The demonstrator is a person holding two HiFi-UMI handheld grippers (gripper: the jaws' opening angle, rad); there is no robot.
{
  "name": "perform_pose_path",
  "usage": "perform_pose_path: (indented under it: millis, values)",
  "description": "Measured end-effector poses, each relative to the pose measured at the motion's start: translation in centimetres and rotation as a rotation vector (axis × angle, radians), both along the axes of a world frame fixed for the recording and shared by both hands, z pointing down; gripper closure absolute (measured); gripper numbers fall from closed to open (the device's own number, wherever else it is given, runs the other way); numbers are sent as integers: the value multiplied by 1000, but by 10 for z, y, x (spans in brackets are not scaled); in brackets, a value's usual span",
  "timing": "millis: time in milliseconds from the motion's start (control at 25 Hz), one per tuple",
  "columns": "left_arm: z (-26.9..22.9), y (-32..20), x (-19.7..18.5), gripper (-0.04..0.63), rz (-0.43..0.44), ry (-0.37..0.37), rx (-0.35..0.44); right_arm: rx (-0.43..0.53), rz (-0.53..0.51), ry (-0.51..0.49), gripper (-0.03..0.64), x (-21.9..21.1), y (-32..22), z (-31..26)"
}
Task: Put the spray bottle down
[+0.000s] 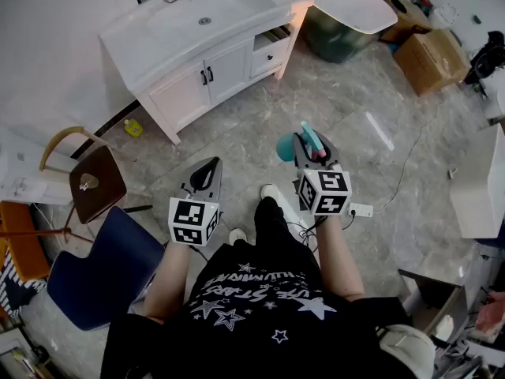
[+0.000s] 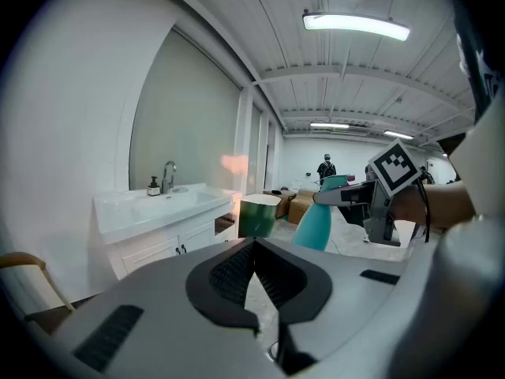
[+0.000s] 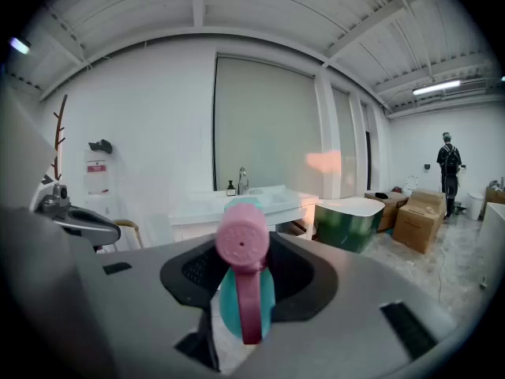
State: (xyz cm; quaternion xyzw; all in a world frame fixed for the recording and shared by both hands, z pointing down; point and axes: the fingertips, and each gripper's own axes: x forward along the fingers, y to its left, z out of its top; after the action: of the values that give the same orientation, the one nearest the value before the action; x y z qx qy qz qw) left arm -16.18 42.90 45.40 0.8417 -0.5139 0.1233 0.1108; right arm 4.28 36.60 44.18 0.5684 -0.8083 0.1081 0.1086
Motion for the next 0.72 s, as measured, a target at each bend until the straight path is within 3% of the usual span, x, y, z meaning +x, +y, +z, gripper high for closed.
perform_pose_path:
  millis: [440, 720]
  values:
    - [9, 14, 2, 580, -8, 6, -23, -9, -7, 4, 460, 2, 9, 3]
    - [-4, -23, 11, 580, -15, -7, -2, 5, -14, 5, 460, 16, -24, -5]
